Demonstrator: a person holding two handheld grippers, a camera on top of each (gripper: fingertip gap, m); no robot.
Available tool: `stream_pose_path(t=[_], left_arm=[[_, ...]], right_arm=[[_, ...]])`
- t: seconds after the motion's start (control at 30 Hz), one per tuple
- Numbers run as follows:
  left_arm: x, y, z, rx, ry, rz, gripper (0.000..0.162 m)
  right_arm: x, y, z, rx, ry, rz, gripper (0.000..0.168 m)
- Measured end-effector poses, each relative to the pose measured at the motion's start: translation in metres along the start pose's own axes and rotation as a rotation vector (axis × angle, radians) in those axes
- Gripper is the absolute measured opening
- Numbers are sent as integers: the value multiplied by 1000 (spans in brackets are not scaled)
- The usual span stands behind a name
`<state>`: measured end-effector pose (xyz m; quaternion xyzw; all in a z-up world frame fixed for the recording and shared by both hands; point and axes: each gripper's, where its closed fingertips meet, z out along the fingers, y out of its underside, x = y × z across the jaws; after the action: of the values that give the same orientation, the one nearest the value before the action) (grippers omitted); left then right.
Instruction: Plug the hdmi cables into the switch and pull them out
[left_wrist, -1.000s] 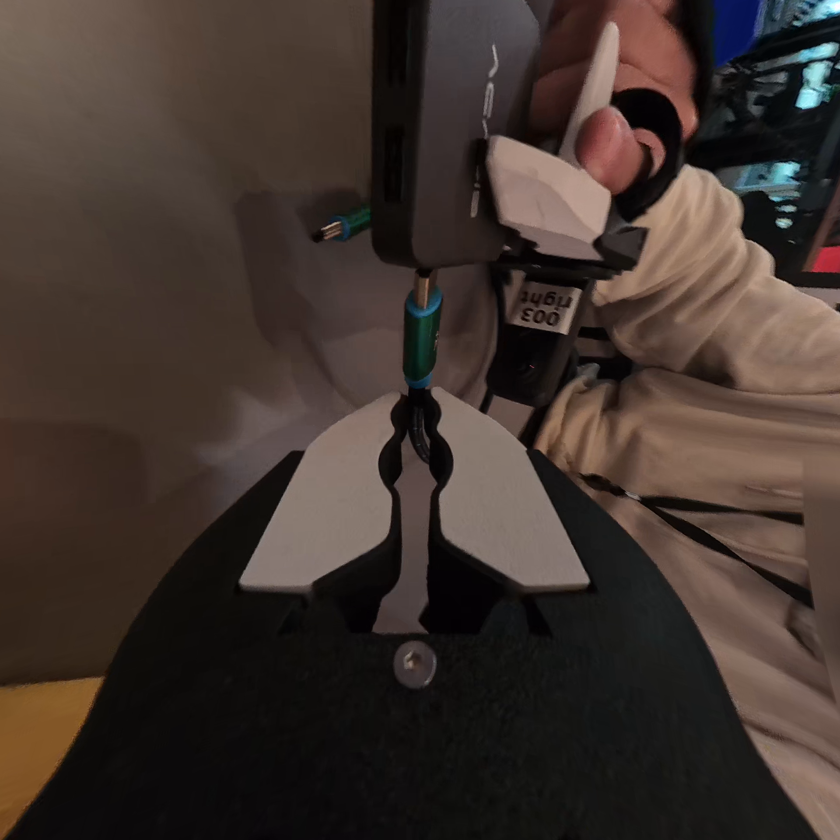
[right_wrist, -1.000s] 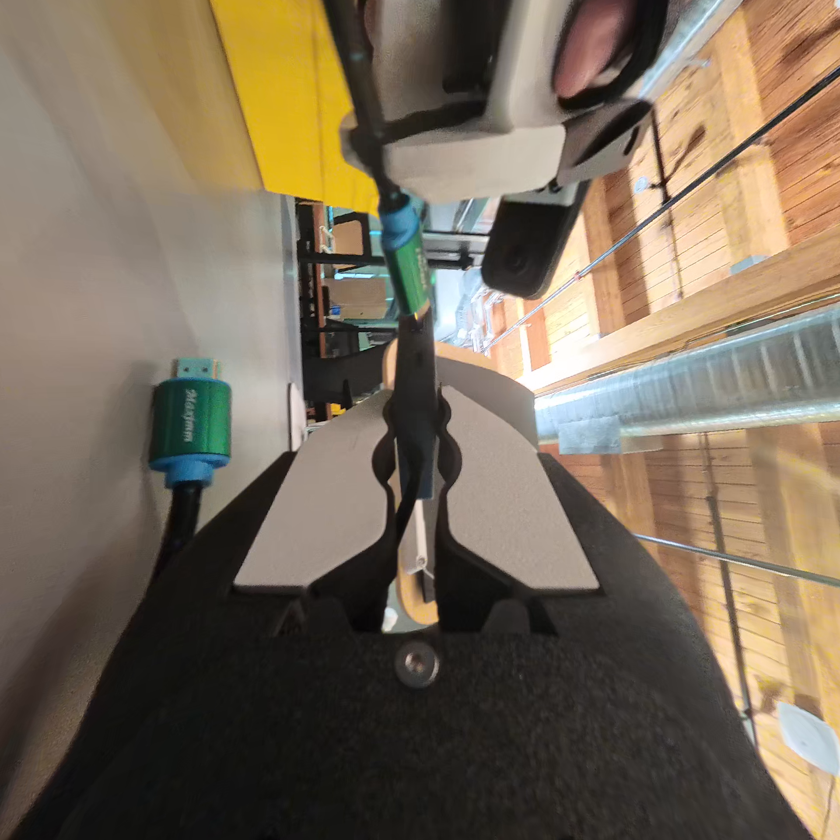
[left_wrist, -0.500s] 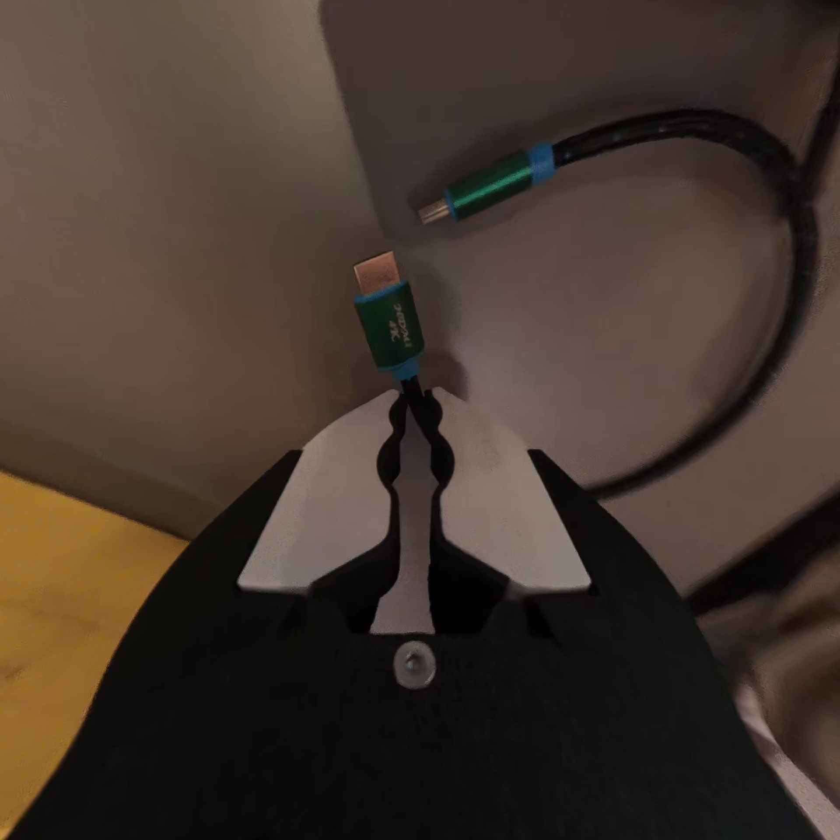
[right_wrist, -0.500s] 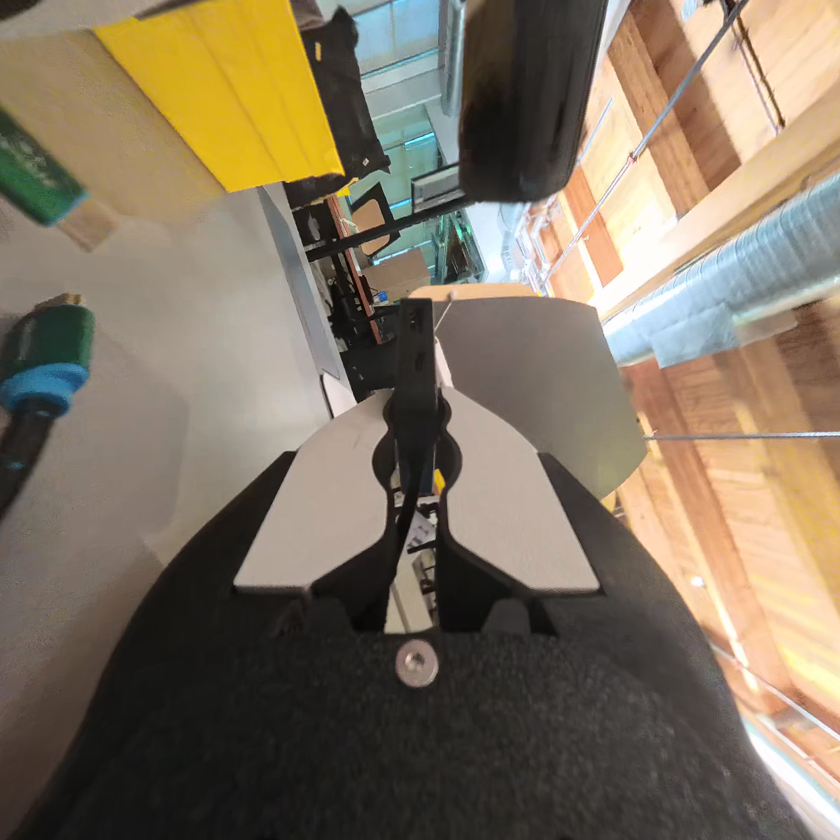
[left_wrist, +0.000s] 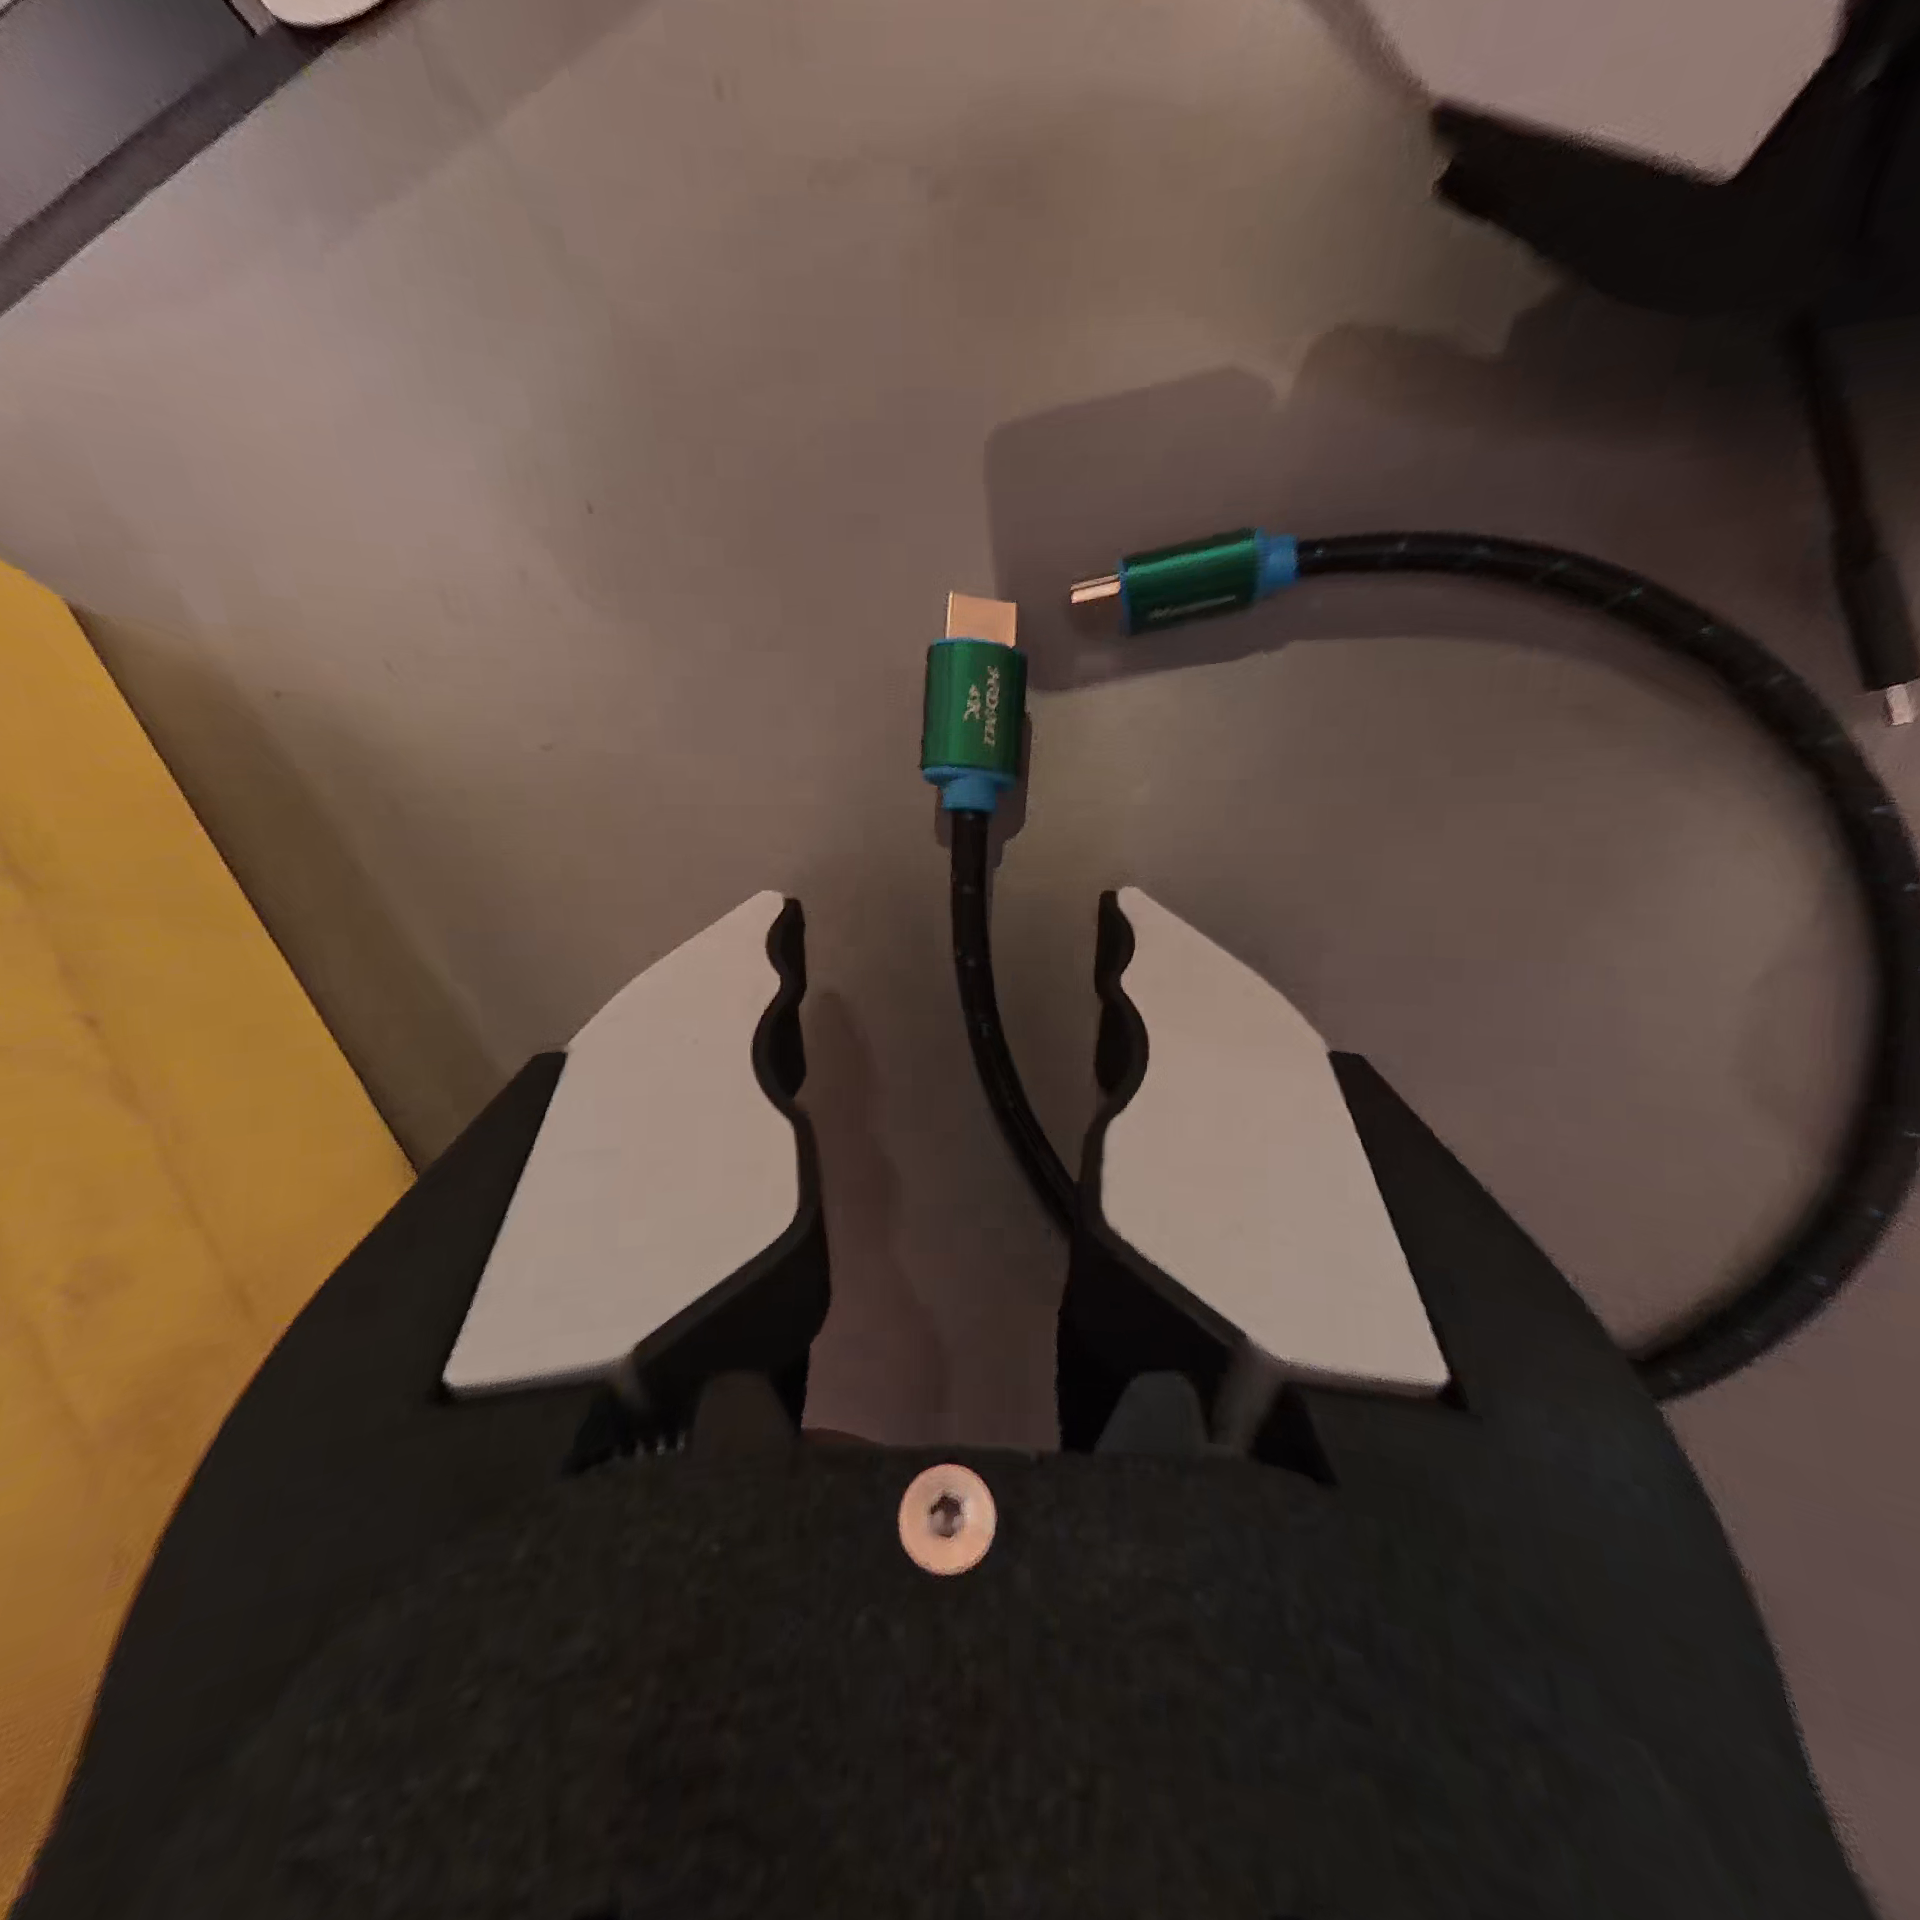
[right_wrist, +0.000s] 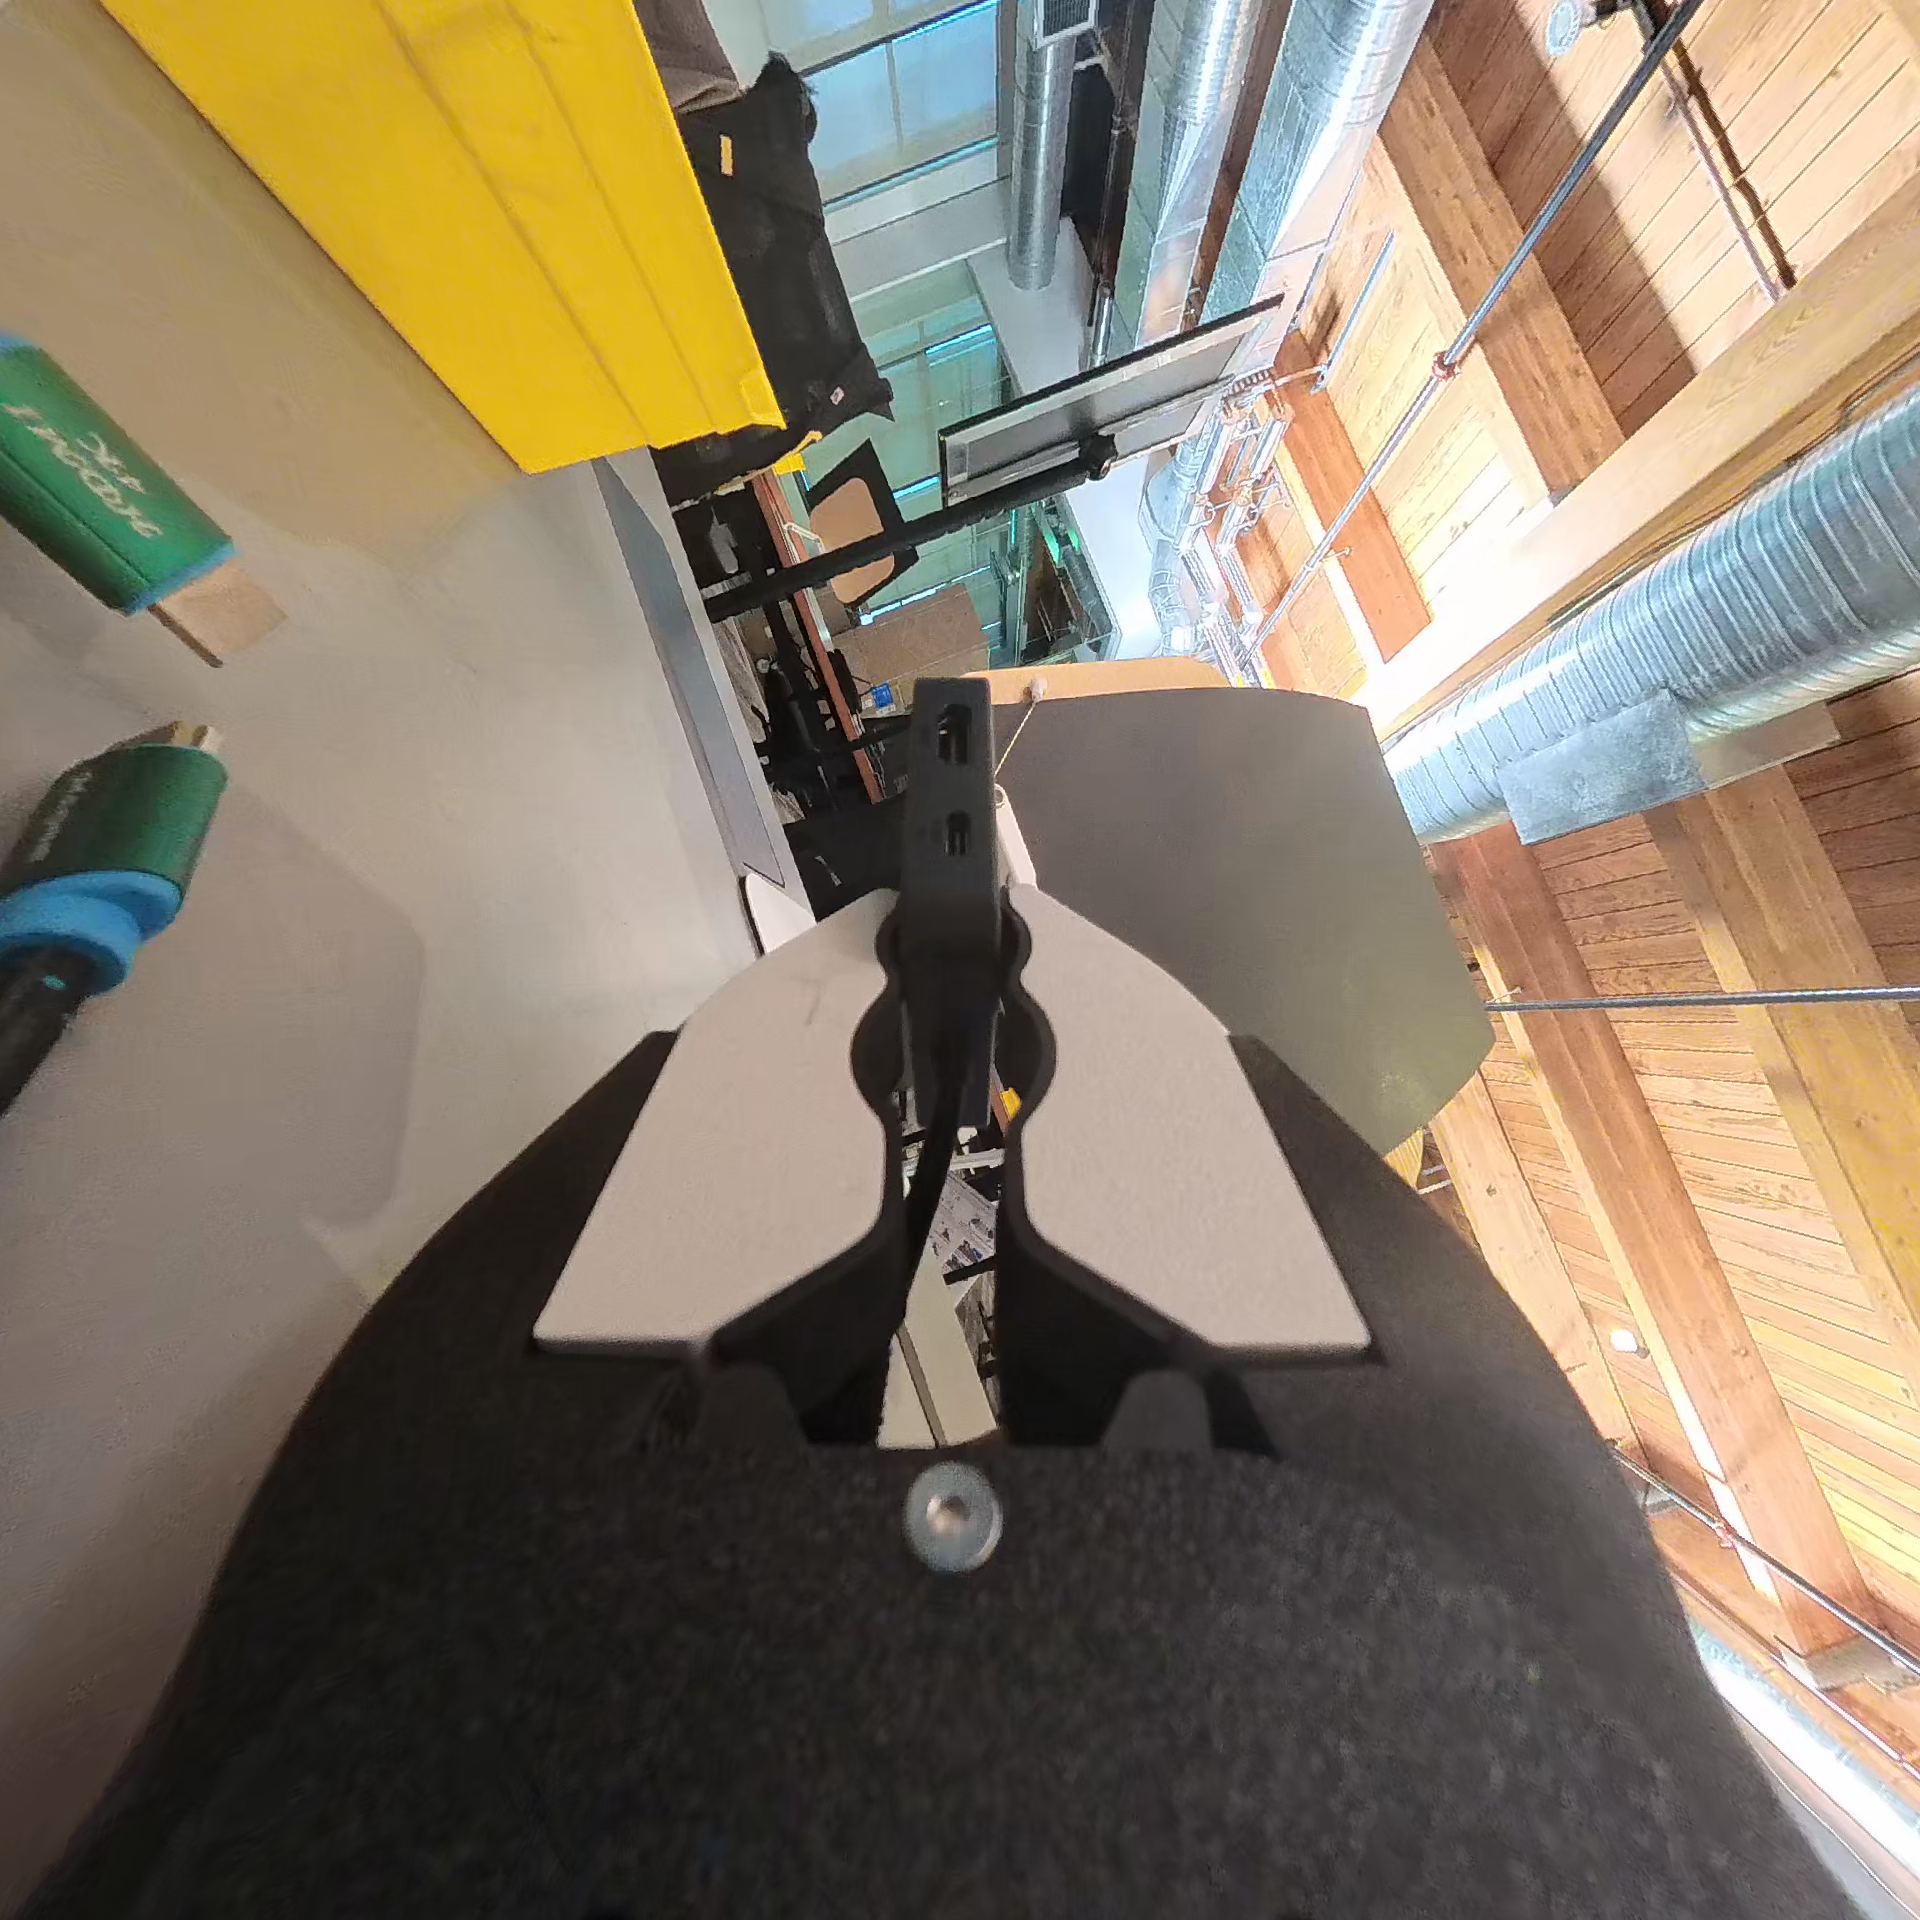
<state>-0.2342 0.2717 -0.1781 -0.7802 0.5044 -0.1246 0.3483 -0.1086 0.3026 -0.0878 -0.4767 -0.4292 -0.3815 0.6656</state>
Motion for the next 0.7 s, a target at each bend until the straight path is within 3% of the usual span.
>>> stream_pose_path(t=[0.07, 0.1, 0.17, 0.37, 0.7], left_arm=[[6, 8, 9, -19, 30, 7, 51], [11, 7, 10, 4, 64, 5, 30], [17, 7, 11, 4, 106, 0, 7], [17, 7, 10, -28, 64, 93, 7], [24, -32, -26, -22, 351, -151, 6]], right_arm=[[0, 1, 0, -1, -2, 2, 14], [0, 1, 0, -1, -3, 3, 14], [-1, 1, 0, 0, -8, 3, 14], [-5, -7, 0, 32, -8, -61, 14], [-24, -18, -3, 50, -48, -213, 14]])
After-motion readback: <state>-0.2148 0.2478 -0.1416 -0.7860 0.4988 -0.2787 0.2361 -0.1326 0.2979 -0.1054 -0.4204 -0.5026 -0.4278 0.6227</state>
